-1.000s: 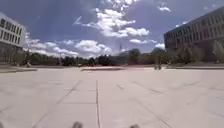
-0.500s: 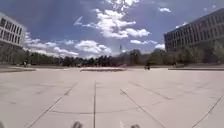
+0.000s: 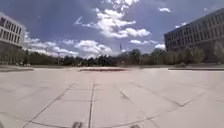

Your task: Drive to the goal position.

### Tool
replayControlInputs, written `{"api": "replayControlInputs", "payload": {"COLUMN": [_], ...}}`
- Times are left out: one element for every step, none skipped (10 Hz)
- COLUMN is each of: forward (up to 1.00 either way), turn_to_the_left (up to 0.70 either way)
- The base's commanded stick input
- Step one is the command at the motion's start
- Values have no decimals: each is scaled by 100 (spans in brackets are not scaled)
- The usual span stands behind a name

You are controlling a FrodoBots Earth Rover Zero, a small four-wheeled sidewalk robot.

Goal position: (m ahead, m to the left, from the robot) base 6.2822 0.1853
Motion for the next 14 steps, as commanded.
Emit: {"api": "replayControlInputs", "payload": {"forward": [70,70,70,70,70,70,70,70,70,70,70,70,70,70], "turn_to_the_left": [0,0,0,0,0,0,0,0,0,0,0,0,0,0]}}
